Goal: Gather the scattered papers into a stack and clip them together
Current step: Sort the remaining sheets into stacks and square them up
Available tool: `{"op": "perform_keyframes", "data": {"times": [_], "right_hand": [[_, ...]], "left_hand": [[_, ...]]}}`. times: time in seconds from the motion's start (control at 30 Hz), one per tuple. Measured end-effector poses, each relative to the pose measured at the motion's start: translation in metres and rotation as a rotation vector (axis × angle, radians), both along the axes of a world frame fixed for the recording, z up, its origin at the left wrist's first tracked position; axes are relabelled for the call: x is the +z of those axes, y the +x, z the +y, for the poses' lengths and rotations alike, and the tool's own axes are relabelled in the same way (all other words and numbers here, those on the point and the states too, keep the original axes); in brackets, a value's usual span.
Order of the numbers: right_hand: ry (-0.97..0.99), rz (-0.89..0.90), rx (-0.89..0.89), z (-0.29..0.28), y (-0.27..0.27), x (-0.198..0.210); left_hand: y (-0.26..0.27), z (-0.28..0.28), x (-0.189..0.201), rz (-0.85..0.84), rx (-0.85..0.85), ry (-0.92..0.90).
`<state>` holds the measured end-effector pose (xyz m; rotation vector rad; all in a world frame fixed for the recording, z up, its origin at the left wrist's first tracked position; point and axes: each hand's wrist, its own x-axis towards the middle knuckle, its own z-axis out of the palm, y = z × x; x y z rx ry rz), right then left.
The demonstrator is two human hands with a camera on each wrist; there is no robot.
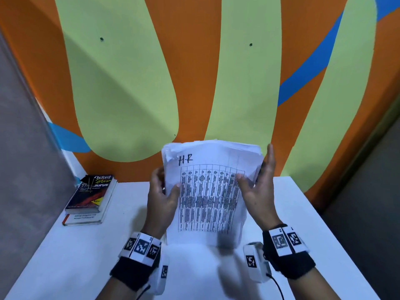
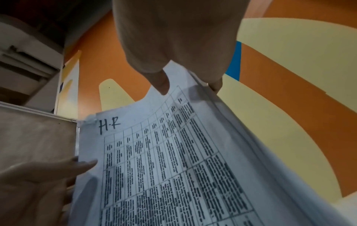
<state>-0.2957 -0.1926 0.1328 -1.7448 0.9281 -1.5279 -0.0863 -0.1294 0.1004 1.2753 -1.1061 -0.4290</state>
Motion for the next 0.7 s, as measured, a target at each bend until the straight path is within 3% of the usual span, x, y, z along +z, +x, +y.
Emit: {"op": "perform_keyframes", "data": {"times": [0.1,0.2,0.27,0.37,0.43,0.57,0.7], "right_hand": [[-0.157,0.179,-0.081,-0.003,-0.003,0.010],[-0.205,0.186,-0.068,-0.003,-0.006,0.026],[-0.144,0.102,-0.074,-0.006,-0.012,0.023],[0.105,-0.073,0.029,-0.003,-0.017,0.004],[0.202,-0.044,0.061,0.000,-0.015,-0.012],[0.098,-0.037,-0.038,0.007,-0.005,-0.009],[0.127,-0.032,0.059,0.004,-0.007,-0.007]], "left_hand": [[-0.005,0.000,0.001,0.016,0.006,0.004],[-0.007,0.000,0.001,0.051,0.003,0.006],[-0.006,0.000,-0.004,0.055,-0.022,0.033],[-0.006,0.001,-0.009,0.058,-0.031,0.059],[-0.010,0.002,-0.006,0.061,-0.021,0.060],[-0.016,0.004,0.012,0.031,0.016,-0.029],[-0.008,-0.001,0.011,0.029,0.055,-0.016]]}}
